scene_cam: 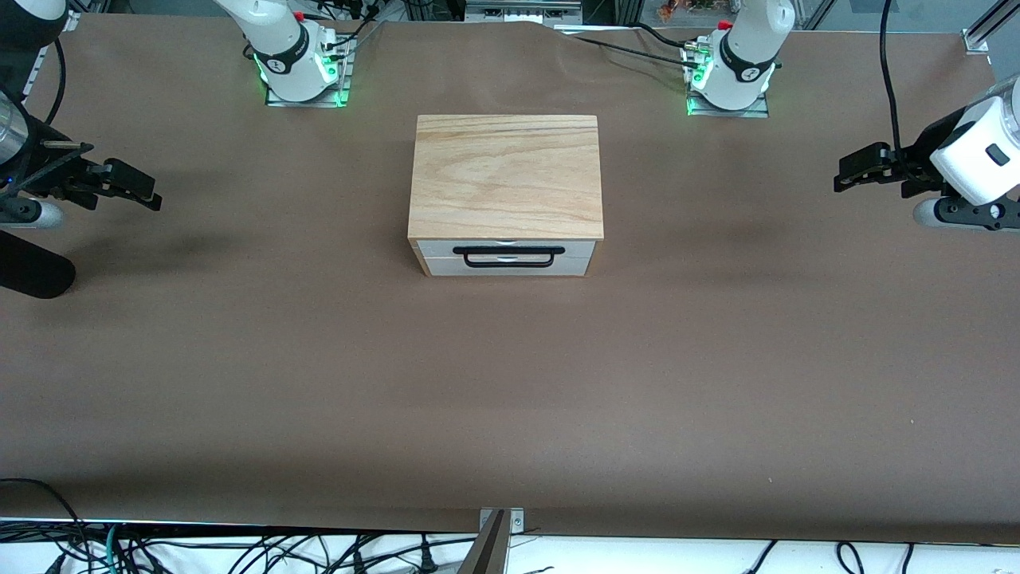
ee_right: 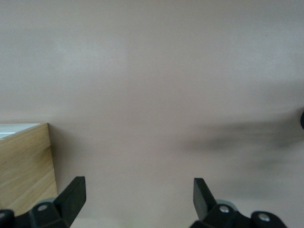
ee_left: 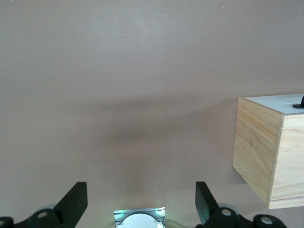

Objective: Pull top drawer with both arms simultaneously

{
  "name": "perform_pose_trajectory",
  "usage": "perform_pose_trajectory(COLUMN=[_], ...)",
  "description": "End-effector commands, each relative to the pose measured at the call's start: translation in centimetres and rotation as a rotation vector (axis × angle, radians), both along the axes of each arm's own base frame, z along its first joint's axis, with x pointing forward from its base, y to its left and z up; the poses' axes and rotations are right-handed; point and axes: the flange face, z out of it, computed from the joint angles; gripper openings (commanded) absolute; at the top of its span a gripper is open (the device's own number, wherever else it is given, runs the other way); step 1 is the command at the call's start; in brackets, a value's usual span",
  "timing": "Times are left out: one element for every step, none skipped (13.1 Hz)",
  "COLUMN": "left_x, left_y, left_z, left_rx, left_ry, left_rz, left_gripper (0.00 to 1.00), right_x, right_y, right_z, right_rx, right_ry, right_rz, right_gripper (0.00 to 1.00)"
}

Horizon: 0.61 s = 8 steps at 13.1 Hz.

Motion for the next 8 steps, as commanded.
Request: perform_pose_trajectory(left_x=[-0.15, -0.15, -0.16, -0.16, -0.16, -0.16, -0.07, -0.07], left_y=[-0.04, -0.04, -0.08, -0.12, -0.14, -0.14, -0.05, -0.07], left_z=[-0.02, -0.02, -0.01, -0.01, -0.01, -0.01, -0.18, -0.18], left_rx=[0.022, 0.022, 0.019, 0.016, 0.014, 0.014, 0.014, 0.013], left_ry=[-0.011, -0.011, -0.011, -0.011, -0.011, -0.011, -0.008, -0.007], left_rz=[-0.025, -0.025, -0.025, -0.025, -0.025, -0.025, -0.023, -0.023], left_gripper=[1.00, 1.00, 1.00, 1.00, 1.00, 1.00, 1.00, 1.00], right_x=[-0.19, -0.20, -0.27, -0.27, -0.28, -0.32, -0.35, -0.35], right_y=[0.05, -0.17, -0.03, -0.03, 0.06, 0.07, 0.07, 0.07], right_z=[0.76, 0.82, 0.77, 0.77, 0.75, 0.73, 0.81, 0.81], right_rx=[-0.024, -0.045, -0.048, -0.048, -0.048, -0.046, -0.046, -0.046], right_ry=[-0.017, -0.016, -0.010, -0.010, -0.009, -0.006, -0.007, -0.007], right_rz=[0.014, 0.018, 0.023, 0.021, 0.024, 0.024, 0.024, 0.024], right_gripper=[1.00, 1.00, 1.00, 1.00, 1.00, 1.00, 1.00, 1.00])
